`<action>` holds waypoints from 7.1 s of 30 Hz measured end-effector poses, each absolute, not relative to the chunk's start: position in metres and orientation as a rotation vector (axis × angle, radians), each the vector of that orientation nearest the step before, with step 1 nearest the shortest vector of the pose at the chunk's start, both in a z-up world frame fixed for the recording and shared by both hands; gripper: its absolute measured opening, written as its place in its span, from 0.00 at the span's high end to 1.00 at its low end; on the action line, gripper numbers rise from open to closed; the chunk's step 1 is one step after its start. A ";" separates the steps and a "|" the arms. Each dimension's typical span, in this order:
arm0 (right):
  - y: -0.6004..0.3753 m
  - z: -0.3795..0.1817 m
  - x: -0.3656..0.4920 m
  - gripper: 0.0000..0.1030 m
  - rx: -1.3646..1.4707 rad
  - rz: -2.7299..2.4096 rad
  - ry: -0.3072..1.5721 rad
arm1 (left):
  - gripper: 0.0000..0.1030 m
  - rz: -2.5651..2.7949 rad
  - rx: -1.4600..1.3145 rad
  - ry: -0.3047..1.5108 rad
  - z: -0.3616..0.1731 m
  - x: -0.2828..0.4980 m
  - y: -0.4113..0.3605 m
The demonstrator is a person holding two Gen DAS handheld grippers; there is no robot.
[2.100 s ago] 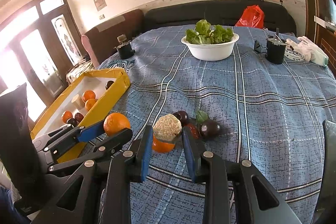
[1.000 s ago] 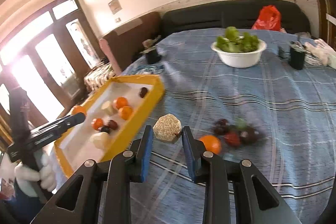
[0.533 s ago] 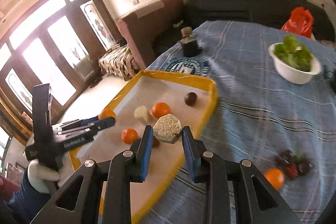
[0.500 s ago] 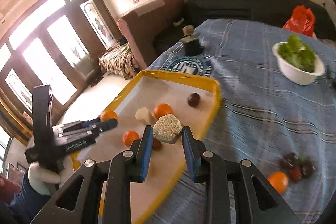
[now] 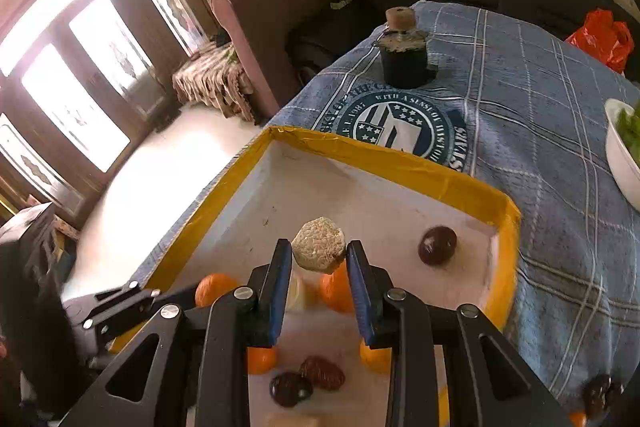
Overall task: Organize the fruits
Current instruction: 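Carry the orange and yam piece over the tray with both grippers, then open both grippers to drop the yam piece and orange into the tray, then move both grippers back to the fruit pile, then grasp an orange with the left gripper while the right gripper approaches a dark plum, then close the right gripper on the dark plum and lift it, then carry the orange and dark plum over the tray with both grippers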
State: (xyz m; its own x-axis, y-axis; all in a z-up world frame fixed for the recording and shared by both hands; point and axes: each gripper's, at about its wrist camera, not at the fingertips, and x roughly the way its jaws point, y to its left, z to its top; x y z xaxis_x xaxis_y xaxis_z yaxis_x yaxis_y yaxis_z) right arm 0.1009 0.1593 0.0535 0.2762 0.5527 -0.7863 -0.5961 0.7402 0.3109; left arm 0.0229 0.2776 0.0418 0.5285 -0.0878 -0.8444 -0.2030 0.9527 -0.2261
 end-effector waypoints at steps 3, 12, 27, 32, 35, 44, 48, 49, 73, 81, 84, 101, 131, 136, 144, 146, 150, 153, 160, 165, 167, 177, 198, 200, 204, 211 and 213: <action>0.168 0.044 0.108 0.69 -0.073 0.762 1.056 | 0.66 0.068 -0.328 1.037 0.038 0.026 0.280; 0.180 0.027 0.116 0.69 -0.114 0.756 1.078 | 0.66 0.065 -0.338 1.048 0.034 0.028 0.281; 0.181 0.028 0.117 0.68 -0.118 0.764 1.080 | 0.57 0.075 -0.328 1.054 0.032 0.033 0.280; 0.171 0.040 0.111 0.68 -0.102 0.760 1.047 | 0.52 0.088 -0.306 1.026 0.037 0.029 0.278; 0.157 0.053 0.105 0.68 -0.068 0.769 1.025 | 0.52 0.093 -0.294 1.019 0.038 0.026 0.276; 0.094 0.086 0.069 0.68 0.050 0.811 0.950 | 0.52 0.153 -0.245 0.888 0.055 0.008 0.270; 0.053 0.095 0.051 0.67 0.086 0.815 0.915 | 0.51 0.172 -0.221 0.801 0.070 -0.006 0.261; 0.043 0.096 0.049 0.66 0.096 0.807 0.910 | 0.50 0.166 -0.222 0.794 0.072 -0.009 0.257; -0.182 0.047 0.043 0.64 0.423 0.510 0.843 | 0.50 -0.112 -0.119 0.773 0.086 -0.028 0.084; -0.196 0.045 0.039 0.64 0.500 0.514 0.848 | 0.50 -0.202 -0.074 0.841 0.063 -0.018 0.024; -0.199 0.044 0.039 0.64 0.520 0.506 0.848 | 0.50 -0.214 -0.027 0.856 0.062 -0.005 0.007; -0.201 0.044 0.039 0.63 0.508 0.498 0.852 | 0.68 -0.236 0.000 0.896 0.015 0.059 -0.023; -0.148 0.009 0.070 0.67 0.140 0.360 0.924 | 0.68 -0.268 -0.132 0.834 0.021 0.054 0.005; -0.152 0.010 0.066 0.71 0.162 0.363 0.912 | 0.68 -0.268 -0.121 0.828 0.022 0.053 0.004; -0.160 0.023 0.054 0.71 0.190 0.388 0.848 | 0.68 -0.233 -0.100 0.803 0.025 0.051 0.005; -0.162 0.026 0.052 0.71 0.202 0.391 0.839 | 0.68 -0.231 -0.097 0.803 0.025 0.051 0.005; -0.162 0.029 0.048 0.71 0.219 0.409 0.831 | 0.68 -0.230 -0.085 0.798 0.025 0.050 0.003; -0.156 0.032 0.044 0.71 0.214 0.430 0.828 | 0.68 -0.225 -0.079 0.794 0.026 0.050 0.003; -0.153 0.032 0.043 0.71 0.208 0.435 0.828 | 0.68 -0.219 -0.080 0.792 0.027 0.050 0.003; -0.155 0.032 0.043 0.71 0.211 0.433 0.827 | 0.68 -0.215 -0.074 0.787 0.027 0.050 0.003; -0.156 0.032 0.043 0.71 0.213 0.432 0.827 | 0.68 -0.214 -0.072 0.785 0.028 0.050 0.003; -0.159 0.032 0.042 0.71 0.222 0.418 0.819 | 0.68 -0.198 -0.076 0.780 0.028 0.050 0.006; -0.158 0.032 0.042 0.71 0.229 0.430 0.822 | 0.68 -0.195 -0.076 0.784 0.027 0.050 0.006; -0.158 0.032 0.042 0.71 0.232 0.432 0.825 | 0.68 -0.197 -0.080 0.788 0.027 0.051 0.007; -0.158 0.032 0.043 0.71 0.238 0.437 0.827 | 0.68 -0.198 -0.074 0.787 0.027 0.050 0.005; -0.160 0.033 0.042 0.71 0.250 0.441 0.826 | 0.68 -0.198 -0.074 0.783 0.027 0.050 0.005; -0.160 0.035 0.041 0.71 0.248 0.442 0.819 | 0.68 -0.197 -0.075 0.783 0.027 0.050 0.005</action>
